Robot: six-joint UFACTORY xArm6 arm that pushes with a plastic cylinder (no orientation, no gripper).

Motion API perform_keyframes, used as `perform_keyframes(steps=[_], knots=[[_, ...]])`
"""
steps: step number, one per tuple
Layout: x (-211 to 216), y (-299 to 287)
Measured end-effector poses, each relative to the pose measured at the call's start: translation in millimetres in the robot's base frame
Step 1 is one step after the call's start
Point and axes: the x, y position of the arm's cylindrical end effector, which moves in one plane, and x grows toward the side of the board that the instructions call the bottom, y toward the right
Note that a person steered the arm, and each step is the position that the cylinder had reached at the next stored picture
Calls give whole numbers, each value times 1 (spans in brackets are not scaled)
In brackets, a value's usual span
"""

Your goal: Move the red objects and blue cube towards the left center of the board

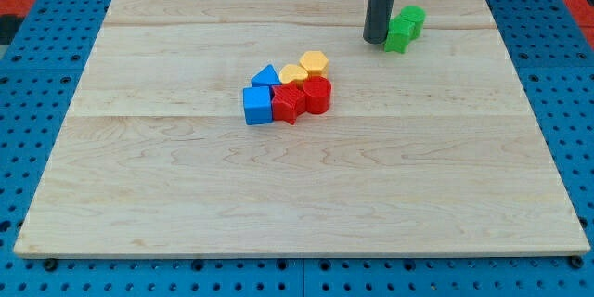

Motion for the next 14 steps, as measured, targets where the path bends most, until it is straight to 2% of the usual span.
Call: perform_keyframes(steps=[2,3,5,8,10,11,12,13,14], knots=[[71,-6],[95,-38],[103,-73],[161,-167],[169,-173],[227,-160],[252,-253],[241,-334],[202,-321]])
